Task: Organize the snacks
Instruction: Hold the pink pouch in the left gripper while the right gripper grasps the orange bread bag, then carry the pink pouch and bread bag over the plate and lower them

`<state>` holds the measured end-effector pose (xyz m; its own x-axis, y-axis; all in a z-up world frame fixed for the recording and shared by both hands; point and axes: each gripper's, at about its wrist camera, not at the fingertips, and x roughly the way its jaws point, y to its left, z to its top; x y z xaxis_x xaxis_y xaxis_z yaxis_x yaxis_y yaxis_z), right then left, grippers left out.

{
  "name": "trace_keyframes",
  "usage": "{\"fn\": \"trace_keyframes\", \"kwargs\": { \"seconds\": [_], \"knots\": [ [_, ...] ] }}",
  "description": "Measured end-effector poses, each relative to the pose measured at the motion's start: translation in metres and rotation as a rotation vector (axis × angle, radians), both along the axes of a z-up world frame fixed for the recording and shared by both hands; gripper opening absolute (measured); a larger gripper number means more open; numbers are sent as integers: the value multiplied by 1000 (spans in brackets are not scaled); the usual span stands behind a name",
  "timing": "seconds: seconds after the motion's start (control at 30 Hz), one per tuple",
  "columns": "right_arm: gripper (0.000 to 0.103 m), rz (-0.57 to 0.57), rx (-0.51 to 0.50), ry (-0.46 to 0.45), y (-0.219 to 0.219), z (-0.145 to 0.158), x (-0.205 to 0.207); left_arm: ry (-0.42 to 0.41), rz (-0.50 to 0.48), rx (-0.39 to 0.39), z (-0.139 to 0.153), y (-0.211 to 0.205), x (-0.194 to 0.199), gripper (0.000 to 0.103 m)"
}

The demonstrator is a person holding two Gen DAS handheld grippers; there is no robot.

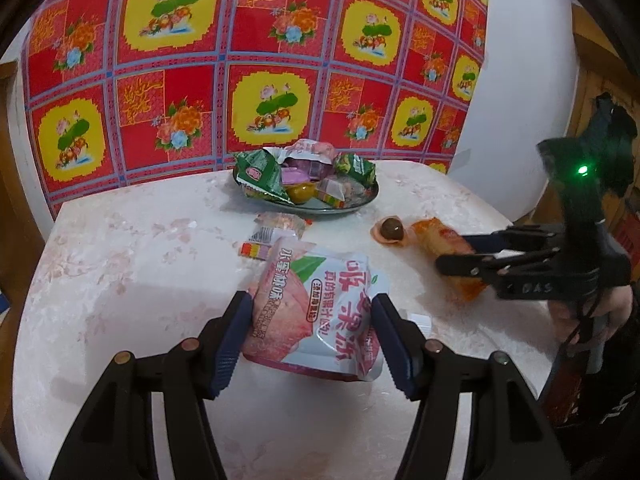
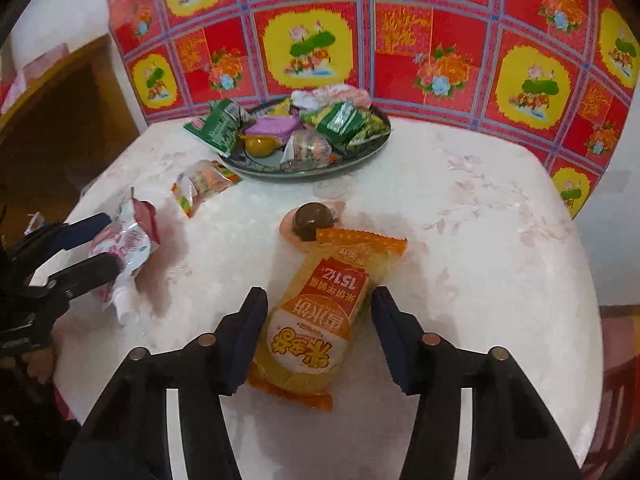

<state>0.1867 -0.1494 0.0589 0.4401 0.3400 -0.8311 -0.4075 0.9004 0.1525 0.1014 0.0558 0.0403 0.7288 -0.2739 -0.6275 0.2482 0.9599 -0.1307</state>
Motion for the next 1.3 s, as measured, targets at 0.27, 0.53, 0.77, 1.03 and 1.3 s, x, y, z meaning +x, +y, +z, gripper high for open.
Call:
{"fn": "trace_keyframes", "kwargs": {
  "seconds": [0.27,0.53,0.77,1.03,1.3],
  "knots": [
    [49,29,64,-75,-9,27,-1,-26,38,24,39,-1,-3,65],
    [49,93,61,-155,-1,49,26,-124,69,135,70,-6,32,65],
    [49,159,68,-235,21,66,58,-82,64,96,85,0,97,65],
    [50,200,19,-271,49,50,104,42,19,84,64,-10,169,65],
    [50,183,9,-192,52,22,133,112,67,44,47,-2,210,64]
  ]
}}
